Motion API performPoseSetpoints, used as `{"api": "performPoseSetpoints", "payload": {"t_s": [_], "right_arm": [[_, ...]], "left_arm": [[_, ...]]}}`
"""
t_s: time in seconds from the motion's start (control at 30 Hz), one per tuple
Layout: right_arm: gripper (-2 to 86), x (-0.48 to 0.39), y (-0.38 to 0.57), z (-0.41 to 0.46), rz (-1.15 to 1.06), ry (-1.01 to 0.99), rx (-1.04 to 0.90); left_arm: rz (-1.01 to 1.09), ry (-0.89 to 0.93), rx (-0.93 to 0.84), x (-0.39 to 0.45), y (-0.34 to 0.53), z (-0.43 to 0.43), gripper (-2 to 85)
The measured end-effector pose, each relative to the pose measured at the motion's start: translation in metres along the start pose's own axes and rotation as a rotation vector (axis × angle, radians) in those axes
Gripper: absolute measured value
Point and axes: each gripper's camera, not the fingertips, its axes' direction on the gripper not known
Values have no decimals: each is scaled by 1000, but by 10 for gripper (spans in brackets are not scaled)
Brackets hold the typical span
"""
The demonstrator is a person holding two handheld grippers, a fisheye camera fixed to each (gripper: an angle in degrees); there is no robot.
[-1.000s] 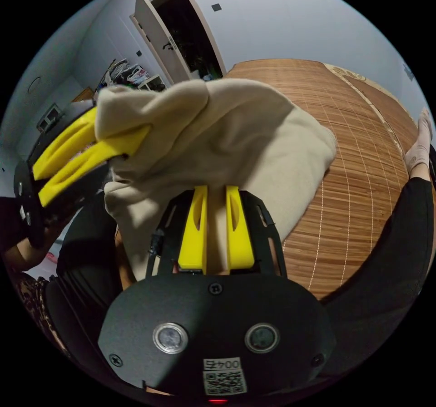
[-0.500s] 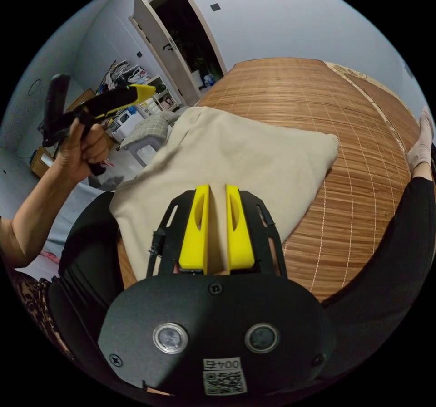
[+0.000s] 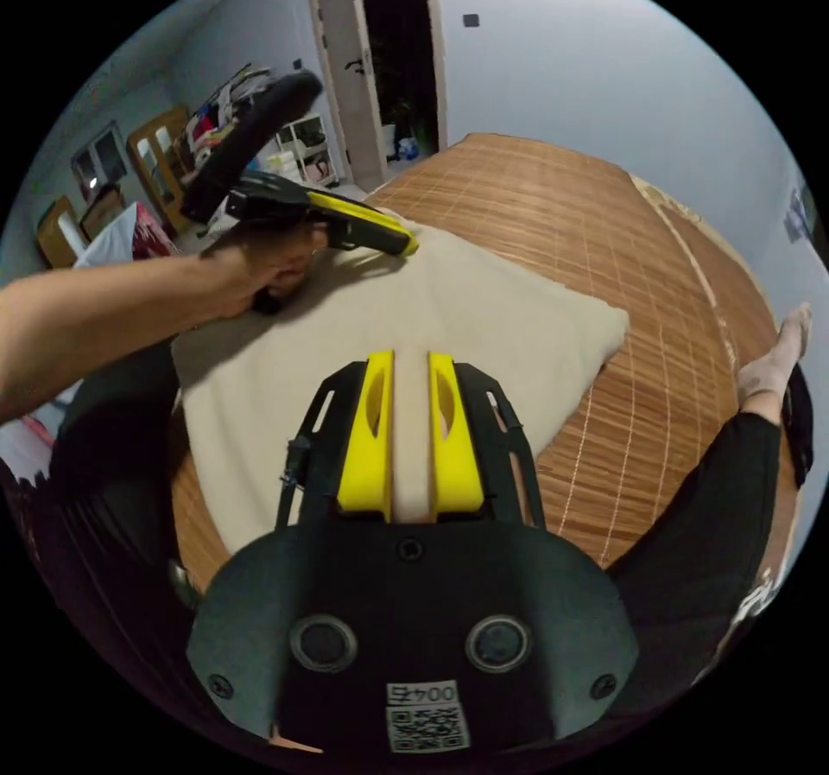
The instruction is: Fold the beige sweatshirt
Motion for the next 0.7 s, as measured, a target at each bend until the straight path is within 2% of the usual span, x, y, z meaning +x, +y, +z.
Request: {"api": "performPoseSetpoints", "payload": {"t_s": [0.17,0.27,0.37,0.4,0.5,0.63,0.7], "right_arm": [[80,7,-23,14,-54,7,-2],[82,23,-36,17,-4,-70,8],[108,57,-41,8,144,-294,45],[112,74,-39,2,227,-400,67],[133,106,-21,-18,413,-533,102],[159,116,-6,-30,579,-515,-63],[166,105,-9,-23,585,-516,-171]], "left_arm": [[-80,32,6,-30,-1,16,21],[-88,27,0,-41,-3,20,21],[-121,110,-5,-62,-3,22,25],[-156,192,-4,-78,-3,21,28],[-255,345,67,-111,7,-6,41],[-267,371,134,-122,51,-70,66],[-293,402,154,-122,82,-89,68]]}}
